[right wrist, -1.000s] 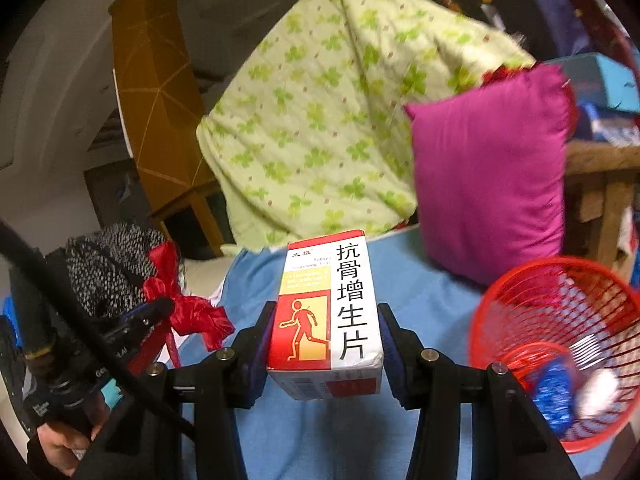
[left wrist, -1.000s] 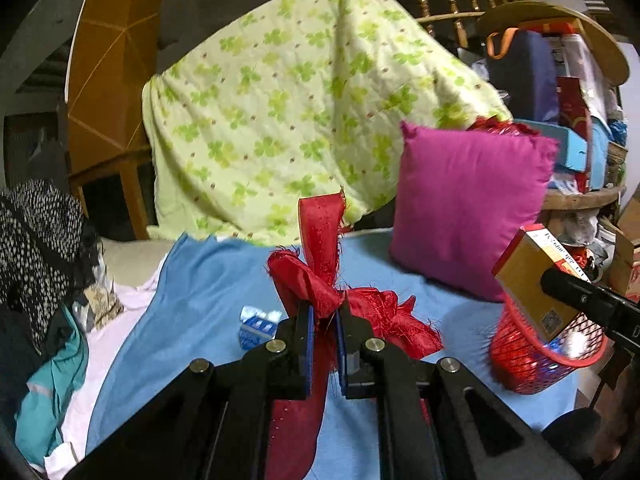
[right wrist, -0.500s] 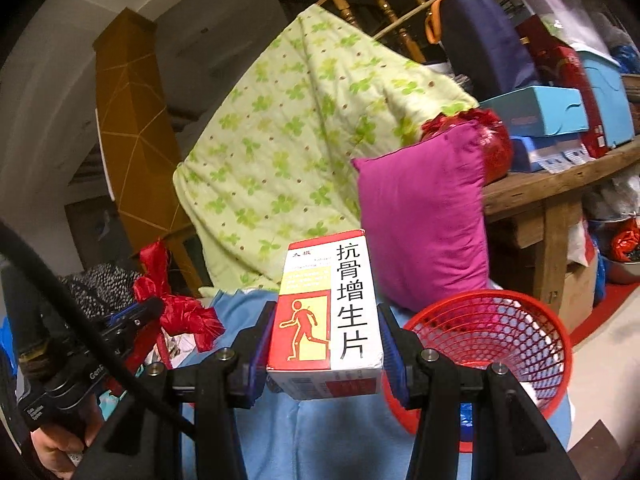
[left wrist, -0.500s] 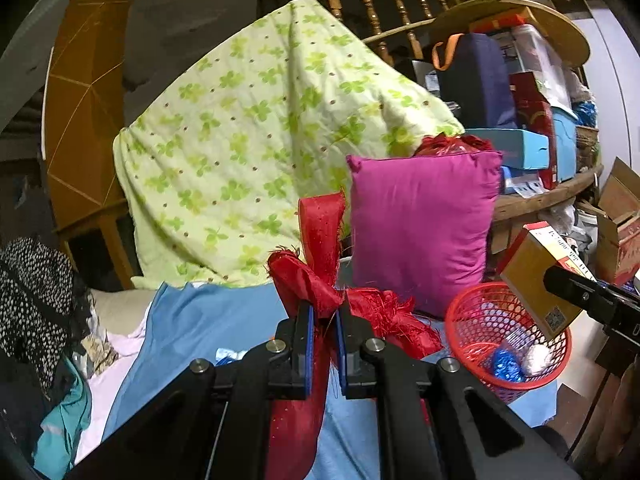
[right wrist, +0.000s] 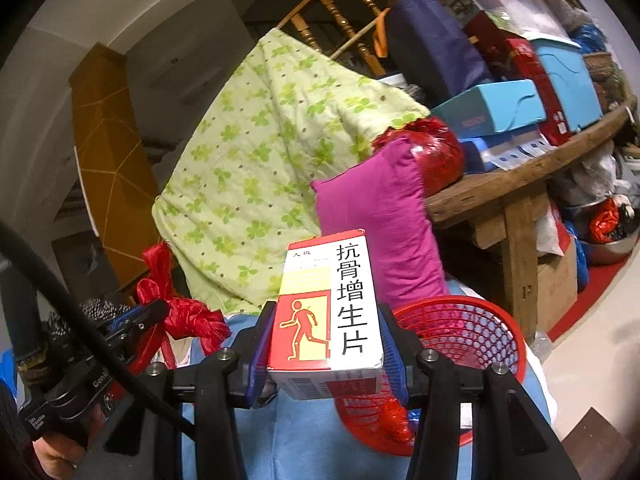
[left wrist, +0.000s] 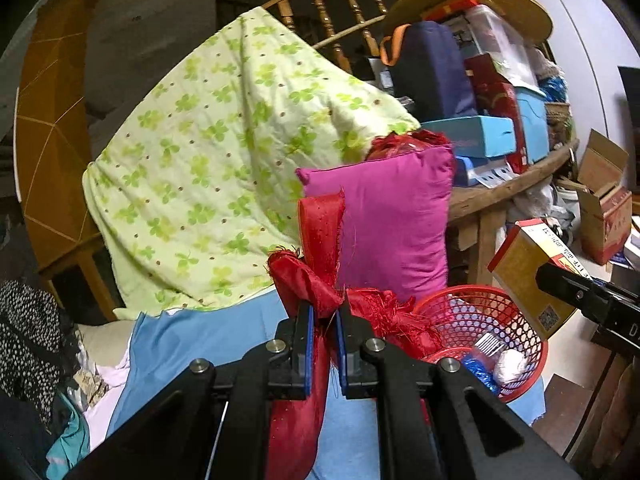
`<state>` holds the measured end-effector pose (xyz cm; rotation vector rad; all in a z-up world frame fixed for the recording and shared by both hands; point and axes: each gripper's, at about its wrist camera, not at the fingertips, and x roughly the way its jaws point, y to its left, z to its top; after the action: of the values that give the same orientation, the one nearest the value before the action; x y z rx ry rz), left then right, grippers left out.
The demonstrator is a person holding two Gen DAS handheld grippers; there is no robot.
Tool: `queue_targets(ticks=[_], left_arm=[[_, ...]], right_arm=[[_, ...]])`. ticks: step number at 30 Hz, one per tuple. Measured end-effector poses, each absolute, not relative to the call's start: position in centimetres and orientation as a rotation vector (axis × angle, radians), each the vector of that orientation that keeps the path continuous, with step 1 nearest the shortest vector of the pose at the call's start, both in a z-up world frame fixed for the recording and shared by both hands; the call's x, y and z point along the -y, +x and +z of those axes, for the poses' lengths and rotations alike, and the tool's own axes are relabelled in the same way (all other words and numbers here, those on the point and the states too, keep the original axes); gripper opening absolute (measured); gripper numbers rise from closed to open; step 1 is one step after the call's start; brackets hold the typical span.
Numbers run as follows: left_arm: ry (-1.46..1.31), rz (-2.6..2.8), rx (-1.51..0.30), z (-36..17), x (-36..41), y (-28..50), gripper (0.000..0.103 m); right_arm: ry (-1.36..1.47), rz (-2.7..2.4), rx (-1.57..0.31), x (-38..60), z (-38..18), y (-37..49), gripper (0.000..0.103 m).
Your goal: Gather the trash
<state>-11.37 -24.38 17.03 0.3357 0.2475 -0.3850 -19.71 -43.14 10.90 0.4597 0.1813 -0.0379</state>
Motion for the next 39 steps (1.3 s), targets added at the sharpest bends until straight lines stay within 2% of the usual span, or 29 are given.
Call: queue_targets(ticks=[25,39], left_arm=[[0.427,-0.473,-0.283,14.9,32.7,-11.4,0.01],[0.324,-0.598,-0.323,14.8,34.4,-8.9,0.011]], right_arm=[[0.599,-0.117,-0.173,49.5,7.4,-21.8,0.051],[0.714,-0.164,-0.189,52.7,5.0,-22.4,0.051]])
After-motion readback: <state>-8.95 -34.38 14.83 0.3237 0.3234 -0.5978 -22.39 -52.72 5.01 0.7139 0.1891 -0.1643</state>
